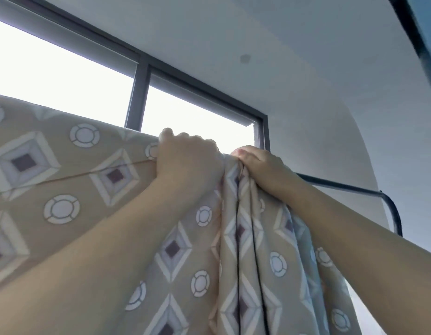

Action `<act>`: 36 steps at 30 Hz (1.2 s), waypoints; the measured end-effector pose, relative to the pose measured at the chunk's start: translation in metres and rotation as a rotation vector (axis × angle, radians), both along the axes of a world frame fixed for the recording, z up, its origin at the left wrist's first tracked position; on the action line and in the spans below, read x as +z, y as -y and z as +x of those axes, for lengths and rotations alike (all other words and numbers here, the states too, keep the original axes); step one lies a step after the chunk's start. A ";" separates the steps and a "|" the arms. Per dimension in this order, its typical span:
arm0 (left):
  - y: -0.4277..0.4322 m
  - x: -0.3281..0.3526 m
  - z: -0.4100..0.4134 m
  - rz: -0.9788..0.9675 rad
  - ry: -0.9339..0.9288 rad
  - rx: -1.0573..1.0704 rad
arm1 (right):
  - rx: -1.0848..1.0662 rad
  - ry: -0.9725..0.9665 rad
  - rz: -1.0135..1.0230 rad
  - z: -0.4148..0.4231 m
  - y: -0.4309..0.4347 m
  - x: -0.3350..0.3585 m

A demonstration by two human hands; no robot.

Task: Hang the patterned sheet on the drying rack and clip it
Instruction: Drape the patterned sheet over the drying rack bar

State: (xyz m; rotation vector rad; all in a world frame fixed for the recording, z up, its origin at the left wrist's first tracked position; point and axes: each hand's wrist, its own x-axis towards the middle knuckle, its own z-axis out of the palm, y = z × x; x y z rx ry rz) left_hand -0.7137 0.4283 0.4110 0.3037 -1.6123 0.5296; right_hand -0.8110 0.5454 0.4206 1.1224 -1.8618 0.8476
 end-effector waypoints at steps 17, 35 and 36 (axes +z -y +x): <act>-0.016 0.000 -0.061 -0.121 -0.491 0.001 | 0.064 -0.223 0.053 -0.075 -0.059 -0.013; -0.014 -0.002 -0.056 -0.149 -0.488 0.019 | 0.476 0.738 -0.220 -0.060 -0.084 -0.019; -0.014 -0.002 -0.056 -0.150 -0.481 0.011 | 0.435 0.671 -0.235 -0.062 -0.085 -0.015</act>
